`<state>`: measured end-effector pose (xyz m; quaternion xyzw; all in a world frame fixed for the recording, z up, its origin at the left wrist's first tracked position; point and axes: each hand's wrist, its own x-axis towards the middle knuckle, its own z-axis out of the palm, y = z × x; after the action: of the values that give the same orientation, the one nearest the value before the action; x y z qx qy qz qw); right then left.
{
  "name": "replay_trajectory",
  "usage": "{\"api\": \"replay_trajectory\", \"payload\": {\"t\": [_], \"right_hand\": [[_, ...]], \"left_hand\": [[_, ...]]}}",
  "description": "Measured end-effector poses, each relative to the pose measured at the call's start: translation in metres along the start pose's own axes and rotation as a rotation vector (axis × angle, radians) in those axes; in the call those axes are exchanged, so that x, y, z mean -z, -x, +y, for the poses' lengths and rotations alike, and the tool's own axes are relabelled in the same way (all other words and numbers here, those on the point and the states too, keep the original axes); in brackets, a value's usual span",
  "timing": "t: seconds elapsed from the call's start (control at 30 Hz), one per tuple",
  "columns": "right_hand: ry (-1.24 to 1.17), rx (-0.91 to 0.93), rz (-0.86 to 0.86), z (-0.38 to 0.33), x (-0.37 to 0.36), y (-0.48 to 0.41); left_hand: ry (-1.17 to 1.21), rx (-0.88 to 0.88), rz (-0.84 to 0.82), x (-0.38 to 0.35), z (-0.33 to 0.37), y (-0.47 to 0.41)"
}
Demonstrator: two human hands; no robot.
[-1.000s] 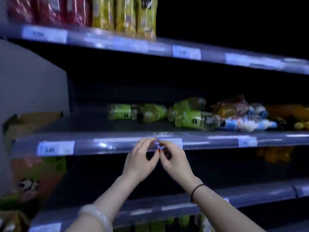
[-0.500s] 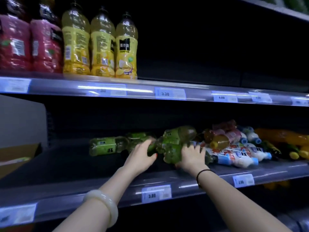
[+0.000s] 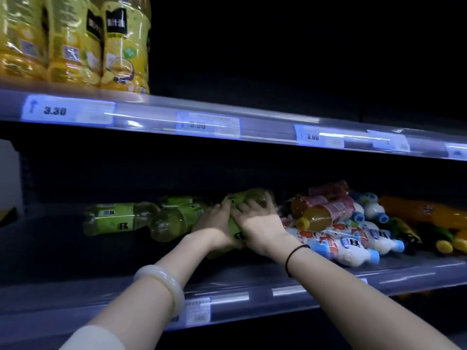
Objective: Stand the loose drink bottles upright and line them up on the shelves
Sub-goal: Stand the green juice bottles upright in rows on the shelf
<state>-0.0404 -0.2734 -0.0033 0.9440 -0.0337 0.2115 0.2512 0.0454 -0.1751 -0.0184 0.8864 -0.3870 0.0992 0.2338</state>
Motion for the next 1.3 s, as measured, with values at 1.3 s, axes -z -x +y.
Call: {"api": "replay_trajectory", "payload": {"t": [1.3], "right_hand": [[-1.052, -0.739, 0.183, 0.014, 0.046, -0.075]], "left_hand": [[0.696, 0.248, 0.166, 0.022, -0.080, 0.020]]}}
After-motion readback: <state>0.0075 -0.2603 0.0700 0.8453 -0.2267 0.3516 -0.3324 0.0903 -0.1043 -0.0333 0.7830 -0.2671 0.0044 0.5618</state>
